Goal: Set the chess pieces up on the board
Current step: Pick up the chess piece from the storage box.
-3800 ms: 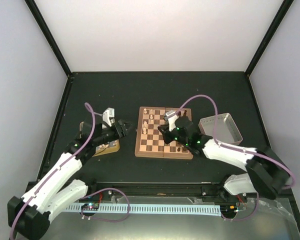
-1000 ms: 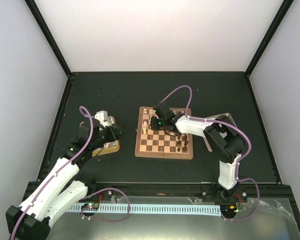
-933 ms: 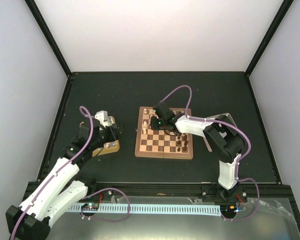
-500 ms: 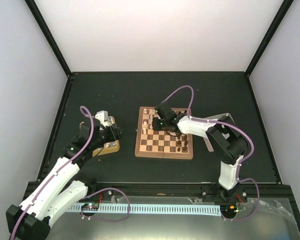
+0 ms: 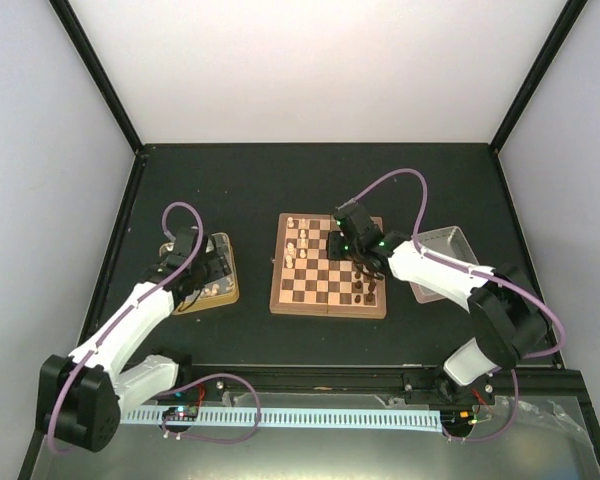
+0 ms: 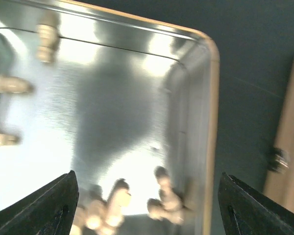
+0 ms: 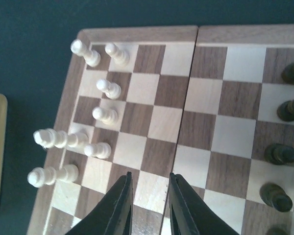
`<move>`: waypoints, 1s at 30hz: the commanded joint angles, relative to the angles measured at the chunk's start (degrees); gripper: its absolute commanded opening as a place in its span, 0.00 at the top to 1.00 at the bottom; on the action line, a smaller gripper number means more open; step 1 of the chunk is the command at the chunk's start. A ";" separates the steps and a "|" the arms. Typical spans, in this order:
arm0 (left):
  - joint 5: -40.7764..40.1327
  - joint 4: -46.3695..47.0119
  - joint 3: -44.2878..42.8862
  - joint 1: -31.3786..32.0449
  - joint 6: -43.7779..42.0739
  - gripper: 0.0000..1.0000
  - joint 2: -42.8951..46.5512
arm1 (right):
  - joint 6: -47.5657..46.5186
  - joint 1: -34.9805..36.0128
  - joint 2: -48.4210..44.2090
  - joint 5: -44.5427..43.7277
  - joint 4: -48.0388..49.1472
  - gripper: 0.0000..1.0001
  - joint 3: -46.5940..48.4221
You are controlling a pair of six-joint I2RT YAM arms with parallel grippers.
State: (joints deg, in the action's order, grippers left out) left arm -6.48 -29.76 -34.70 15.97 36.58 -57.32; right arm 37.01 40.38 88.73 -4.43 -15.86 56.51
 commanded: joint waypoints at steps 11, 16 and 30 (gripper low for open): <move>-12.94 7.17 -4.09 -14.98 9.61 0.48 -15.64 | -5.60 -0.05 1.71 2.18 -0.96 0.79 -0.54; -15.53 9.26 -4.73 -17.00 15.73 0.57 -21.73 | -6.39 -0.11 1.78 1.81 -1.18 0.79 -0.70; -15.23 13.08 -7.15 -18.83 20.27 0.59 -30.17 | -6.76 -0.15 1.51 2.33 -1.41 0.79 -0.26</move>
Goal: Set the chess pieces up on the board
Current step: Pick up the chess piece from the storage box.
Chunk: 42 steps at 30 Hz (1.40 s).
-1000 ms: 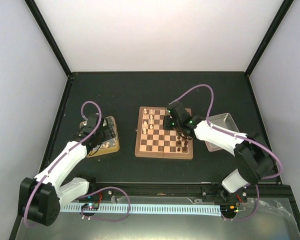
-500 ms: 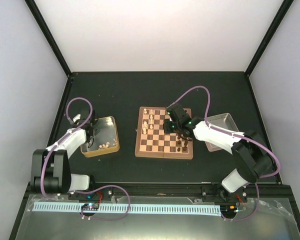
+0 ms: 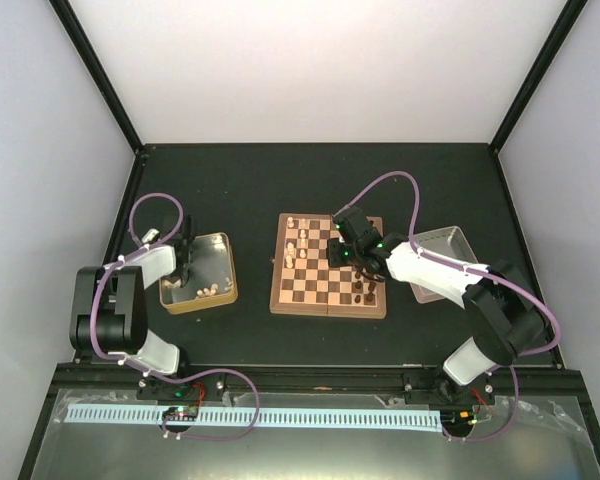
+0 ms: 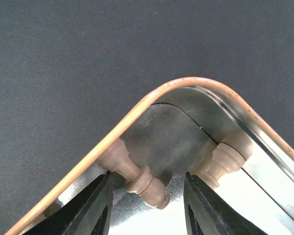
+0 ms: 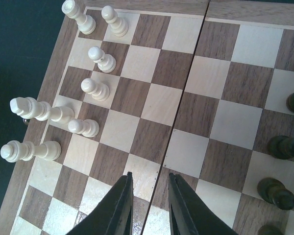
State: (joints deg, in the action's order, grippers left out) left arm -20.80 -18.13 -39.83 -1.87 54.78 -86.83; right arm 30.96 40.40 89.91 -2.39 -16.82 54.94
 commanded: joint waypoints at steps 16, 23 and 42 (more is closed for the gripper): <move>3.31 -4.03 -4.32 -4.21 4.22 0.66 -2.40 | -0.55 -0.18 -1.14 0.12 -0.68 0.79 1.11; 4.55 -4.39 -2.42 -4.17 3.46 0.77 0.75 | -0.33 -0.16 -2.20 -0.55 -0.43 0.79 0.15; 21.74 -2.96 8.55 0.74 -4.32 0.96 21.75 | 3.31 -1.30 -11.35 7.53 4.51 0.79 -6.12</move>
State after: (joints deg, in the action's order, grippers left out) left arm -6.63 -21.21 -32.49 -3.53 54.70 -70.11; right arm 32.21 40.12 81.21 0.21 -15.38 50.50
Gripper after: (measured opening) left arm 0.135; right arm 0.208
